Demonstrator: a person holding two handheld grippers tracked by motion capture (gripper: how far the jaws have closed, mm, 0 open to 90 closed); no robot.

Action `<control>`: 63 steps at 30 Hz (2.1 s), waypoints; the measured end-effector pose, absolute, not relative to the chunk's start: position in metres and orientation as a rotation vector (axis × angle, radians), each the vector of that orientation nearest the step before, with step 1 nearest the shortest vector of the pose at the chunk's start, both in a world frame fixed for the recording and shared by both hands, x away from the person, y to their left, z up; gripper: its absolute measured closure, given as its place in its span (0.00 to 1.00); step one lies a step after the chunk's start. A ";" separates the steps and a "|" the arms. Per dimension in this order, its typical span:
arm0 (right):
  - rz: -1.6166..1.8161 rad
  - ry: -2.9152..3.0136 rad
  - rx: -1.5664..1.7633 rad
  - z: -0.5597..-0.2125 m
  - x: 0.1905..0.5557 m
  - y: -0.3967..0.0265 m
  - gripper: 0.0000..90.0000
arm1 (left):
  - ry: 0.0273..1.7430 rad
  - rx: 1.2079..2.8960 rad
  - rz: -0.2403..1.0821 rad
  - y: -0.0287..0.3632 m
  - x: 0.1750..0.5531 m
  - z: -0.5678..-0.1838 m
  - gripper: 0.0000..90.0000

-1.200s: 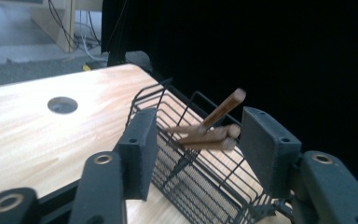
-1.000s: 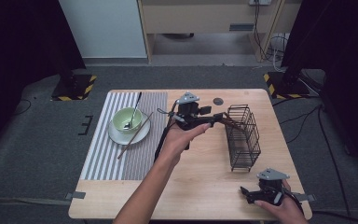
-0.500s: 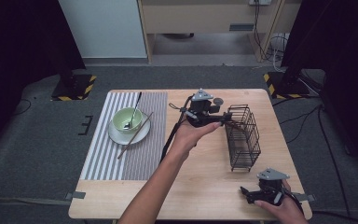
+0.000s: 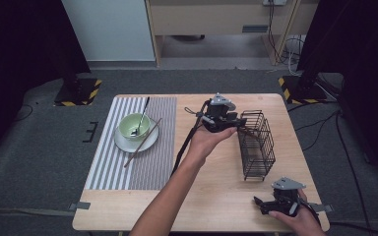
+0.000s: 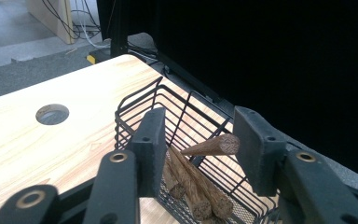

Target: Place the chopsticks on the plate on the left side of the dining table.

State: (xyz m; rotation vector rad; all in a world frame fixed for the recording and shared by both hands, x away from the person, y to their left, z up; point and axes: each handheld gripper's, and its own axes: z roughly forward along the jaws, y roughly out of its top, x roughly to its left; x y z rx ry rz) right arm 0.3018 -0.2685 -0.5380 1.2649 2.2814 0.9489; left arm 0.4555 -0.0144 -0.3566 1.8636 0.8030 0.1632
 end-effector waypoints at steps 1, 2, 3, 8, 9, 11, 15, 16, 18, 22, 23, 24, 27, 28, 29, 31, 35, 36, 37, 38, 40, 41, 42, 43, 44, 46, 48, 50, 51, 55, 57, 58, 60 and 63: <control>0.948 2.281 1.265 -0.538 0.302 -0.268 0.01 | 0.804 1.864 0.167 -0.014 0.455 -0.356 0.64; 0.948 2.281 1.265 -0.538 0.302 -0.268 0.01 | 0.808 1.863 0.170 -0.014 0.455 -0.356 0.65; 0.947 2.281 1.265 -0.538 0.302 -0.269 0.01 | 0.809 1.861 0.174 -0.014 0.455 -0.356 0.66; 0.948 2.281 1.265 -0.538 0.302 -0.269 0.01 | 0.809 1.863 0.186 -0.014 0.453 -0.354 0.71; 0.948 2.281 1.265 -0.538 0.302 -0.268 0.01 | 0.811 1.864 0.188 -0.014 0.453 -0.354 0.72; 0.949 2.281 1.265 -0.538 0.302 -0.268 0.01 | 0.816 1.861 0.182 -0.014 0.453 -0.354 0.75; 0.949 2.282 1.265 -0.538 0.302 -0.269 0.01 | 0.815 1.864 0.185 -0.014 0.452 -0.353 0.79; 0.948 2.281 1.266 -0.538 0.302 -0.268 0.01 | 0.816 1.862 0.186 -0.014 0.452 -0.353 0.81; 0.948 2.281 1.265 -0.538 0.302 -0.269 0.01 | 0.816 1.860 0.189 -0.014 0.452 -0.353 0.82; 0.948 2.281 1.265 -0.538 0.302 -0.269 0.01 | 0.819 1.854 0.190 -0.015 0.450 -0.352 0.88; 0.949 2.281 1.265 -0.538 0.302 -0.269 0.01 | 0.820 1.852 0.194 -0.015 0.450 -0.352 0.89; 0.948 2.281 1.265 -0.538 0.302 -0.269 0.01 | 0.821 1.852 0.198 -0.015 0.450 -0.352 0.90; 0.948 2.281 1.265 -0.538 0.302 -0.269 0.01 | 0.824 1.855 0.214 -0.016 0.449 -0.352 0.91; 0.948 2.281 1.265 -0.538 0.302 -0.269 0.01 | 0.825 1.853 0.218 -0.016 0.449 -0.352 0.91; 0.948 2.281 1.265 -0.538 0.302 -0.269 0.01 | 0.826 1.851 0.217 -0.015 0.449 -0.352 0.91; 0.948 2.281 1.265 -0.538 0.302 -0.269 0.01 | 0.826 1.847 0.211 -0.015 0.450 -0.352 0.92; 0.948 2.281 1.265 -0.538 0.302 -0.269 0.01 | 0.823 1.844 0.210 -0.013 0.449 -0.350 0.92; 0.948 2.281 1.265 -0.538 0.302 -0.269 0.01 | 0.823 1.841 0.210 -0.012 0.449 -0.350 0.92; 0.948 2.281 1.265 -0.538 0.302 -0.269 0.01 | 0.824 1.838 0.212 -0.011 0.449 -0.349 0.92; 0.949 2.281 1.265 -0.538 0.302 -0.269 0.01 | 0.823 1.833 0.211 -0.010 0.449 -0.349 0.92; 0.949 2.281 1.265 -0.538 0.302 -0.269 0.01 | 0.820 1.820 0.211 -0.008 0.449 -0.348 0.92; 0.948 2.281 1.265 -0.538 0.302 -0.269 0.01 | 0.821 1.816 0.211 -0.008 0.449 -0.347 0.92; 0.948 2.281 1.265 -0.538 0.302 -0.269 0.01 | 0.820 1.810 0.211 -0.007 0.448 -0.346 0.92; 0.948 2.281 1.265 -0.538 0.302 -0.269 0.01 | 0.821 1.806 0.213 -0.006 0.448 -0.346 0.92; 0.948 2.281 1.265 -0.538 0.302 -0.269 0.01 | 0.819 1.805 0.216 -0.005 0.448 -0.345 0.92; 0.948 2.281 1.265 -0.538 0.302 -0.269 0.01 | 0.822 1.795 0.223 -0.003 0.448 -0.344 0.92; 0.948 2.281 1.265 -0.538 0.302 -0.269 0.01 | 0.822 1.785 0.222 0.000 0.448 -0.344 0.92; 0.948 2.281 1.265 -0.538 0.302 -0.269 0.01 | 0.828 1.773 0.224 0.003 0.448 -0.343 0.92; 0.948 2.281 1.264 -0.538 0.302 -0.269 0.01 | 0.833 1.763 0.221 0.005 0.448 -0.343 0.92; 0.948 2.282 1.268 -0.538 0.302 -0.269 0.01 | 0.850 1.720 0.224 0.012 0.450 -0.343 0.92; 0.948 2.282 1.268 -0.538 0.302 -0.269 0.01 | 0.858 1.696 0.222 0.015 0.450 -0.343 0.92; 0.948 2.282 1.268 -0.538 0.302 -0.268 0.01 | 0.860 1.682 0.218 0.017 0.450 -0.343 0.92; 0.948 2.282 1.268 -0.538 0.302 -0.269 0.01 | 0.860 1.660 0.218 0.019 0.450 -0.343 0.92; 0.948 2.282 1.268 -0.538 0.302 -0.269 0.01 | 0.862 1.633 0.229 0.023 0.450 -0.342 0.92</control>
